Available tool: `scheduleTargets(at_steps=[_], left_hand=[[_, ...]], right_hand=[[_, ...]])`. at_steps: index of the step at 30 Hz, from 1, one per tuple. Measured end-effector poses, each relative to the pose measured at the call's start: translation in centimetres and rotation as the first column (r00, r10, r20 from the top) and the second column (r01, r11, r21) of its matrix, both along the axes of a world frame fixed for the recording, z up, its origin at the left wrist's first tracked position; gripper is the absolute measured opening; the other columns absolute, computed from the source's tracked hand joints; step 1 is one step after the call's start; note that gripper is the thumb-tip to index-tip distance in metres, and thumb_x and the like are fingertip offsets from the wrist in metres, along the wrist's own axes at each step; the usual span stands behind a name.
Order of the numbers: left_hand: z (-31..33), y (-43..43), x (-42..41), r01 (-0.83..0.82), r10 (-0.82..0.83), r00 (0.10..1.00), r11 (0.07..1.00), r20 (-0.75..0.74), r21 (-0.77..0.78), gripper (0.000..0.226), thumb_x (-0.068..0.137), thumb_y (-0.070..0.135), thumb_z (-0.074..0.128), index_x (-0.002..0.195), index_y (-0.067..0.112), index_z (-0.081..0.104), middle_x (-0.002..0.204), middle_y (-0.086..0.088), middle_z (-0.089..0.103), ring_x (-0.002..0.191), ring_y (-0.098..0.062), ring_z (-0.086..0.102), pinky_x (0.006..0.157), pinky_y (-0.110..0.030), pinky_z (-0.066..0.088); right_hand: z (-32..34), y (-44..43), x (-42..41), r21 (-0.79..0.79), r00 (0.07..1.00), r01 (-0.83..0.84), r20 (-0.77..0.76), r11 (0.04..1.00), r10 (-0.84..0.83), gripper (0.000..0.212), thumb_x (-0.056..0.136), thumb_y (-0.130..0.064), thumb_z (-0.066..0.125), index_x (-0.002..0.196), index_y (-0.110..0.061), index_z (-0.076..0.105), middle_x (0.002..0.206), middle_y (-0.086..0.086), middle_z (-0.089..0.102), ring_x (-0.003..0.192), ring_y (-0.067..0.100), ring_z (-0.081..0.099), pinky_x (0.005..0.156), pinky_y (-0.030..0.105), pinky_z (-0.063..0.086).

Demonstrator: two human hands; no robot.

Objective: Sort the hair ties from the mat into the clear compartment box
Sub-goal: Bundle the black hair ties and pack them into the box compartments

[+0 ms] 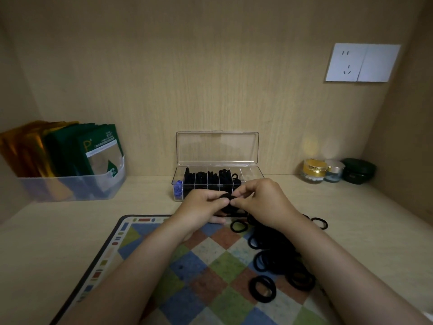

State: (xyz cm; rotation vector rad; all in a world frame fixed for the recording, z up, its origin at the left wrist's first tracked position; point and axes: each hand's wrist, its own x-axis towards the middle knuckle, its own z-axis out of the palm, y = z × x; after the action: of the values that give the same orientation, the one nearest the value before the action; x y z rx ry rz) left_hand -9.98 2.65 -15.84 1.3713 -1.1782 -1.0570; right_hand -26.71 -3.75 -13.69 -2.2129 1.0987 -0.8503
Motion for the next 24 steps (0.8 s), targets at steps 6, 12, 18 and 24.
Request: scheduleTargets(at_steps=[6,12,18,24], left_hand=[[0.1,-0.3,0.9,-0.137,0.137,0.988,0.991,0.070,-0.007,0.032,0.094,0.015,0.066,0.126,0.012,0.065,0.098,-0.003,0.075,0.085,-0.016,0.074,0.076,-0.027,0.062],[-0.1,-0.3,0.5,-0.165,0.169,0.978,0.985,0.123,-0.041,0.038,0.093,0.016,0.067,0.131,0.015,0.063,0.093,0.000,0.072,0.077,-0.011,0.072,0.072,-0.027,0.062],[-0.1,-0.2,0.1,-0.181,0.186,0.975,0.982,0.123,-0.051,0.036,0.093,0.016,0.067,0.129,0.018,0.064,0.092,-0.005,0.074,0.075,-0.015,0.075,0.070,-0.029,0.062],[0.4,0.1,-0.6,-0.056,0.056,0.996,0.998,-0.066,-0.002,0.034,0.093,0.015,0.067,0.126,0.014,0.065,0.106,-0.010,0.074,0.087,-0.021,0.076,0.072,-0.028,0.062]], right_hand=[[0.8,-0.1,-1.2,-0.102,0.868,-0.148,-0.489,0.984,0.080,0.017,0.084,-0.044,0.073,0.100,-0.041,0.076,0.102,-0.020,0.071,0.095,0.004,0.064,0.085,0.031,0.053],[0.3,0.1,-0.6,-0.126,0.882,-0.196,-0.457,0.972,0.119,0.004,0.085,-0.036,0.071,0.084,-0.036,0.075,0.089,-0.018,0.069,0.085,0.002,0.061,0.078,0.032,0.052],[0.5,0.2,-0.3,0.071,0.965,-0.161,0.220,0.984,0.142,0.007,0.086,-0.018,0.076,0.080,-0.021,0.079,0.078,0.005,0.075,0.069,0.007,0.063,0.071,0.029,0.054],[-0.5,0.1,0.1,0.035,0.993,-0.031,0.116,0.999,0.027,0.005,0.080,-0.026,0.081,0.075,-0.025,0.079,0.070,-0.006,0.074,0.065,0.000,0.066,0.065,0.021,0.053]])
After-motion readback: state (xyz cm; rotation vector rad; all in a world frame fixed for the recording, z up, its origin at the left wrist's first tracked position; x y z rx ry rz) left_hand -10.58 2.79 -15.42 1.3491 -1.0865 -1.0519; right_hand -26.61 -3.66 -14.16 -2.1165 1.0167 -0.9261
